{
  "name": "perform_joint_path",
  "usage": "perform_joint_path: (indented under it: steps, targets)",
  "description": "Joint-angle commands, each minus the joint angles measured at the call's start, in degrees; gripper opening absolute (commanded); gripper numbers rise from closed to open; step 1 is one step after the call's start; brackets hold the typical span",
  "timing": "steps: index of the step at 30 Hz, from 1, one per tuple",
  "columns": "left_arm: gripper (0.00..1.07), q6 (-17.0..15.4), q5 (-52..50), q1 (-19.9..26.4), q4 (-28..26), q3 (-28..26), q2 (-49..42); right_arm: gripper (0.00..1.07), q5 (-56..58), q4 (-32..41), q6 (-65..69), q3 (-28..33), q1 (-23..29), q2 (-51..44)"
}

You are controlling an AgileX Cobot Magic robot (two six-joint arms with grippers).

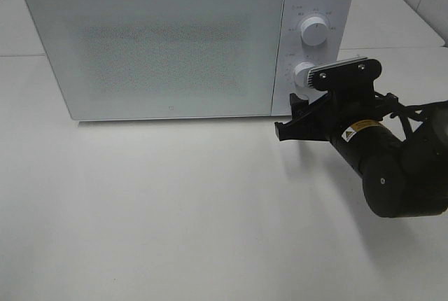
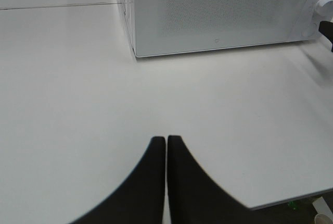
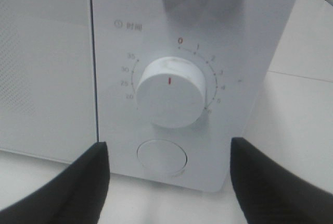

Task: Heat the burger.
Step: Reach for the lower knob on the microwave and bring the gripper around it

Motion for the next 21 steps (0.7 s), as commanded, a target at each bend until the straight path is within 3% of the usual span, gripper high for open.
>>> perform_joint_path:
  steps: [1, 21]
  targets:
    - [0.00, 0.0, -0.7, 0.0, -0.2, 0.2, -0.3, 0.62, -8.0, 0.3, 1.0, -0.3, 0.0, 0.7]
    - [0.00, 0.0, -0.7, 0.0, -0.2, 0.2, -0.3, 0.62, -9.3, 2.3, 3.0, -6.6, -0.3, 1.5]
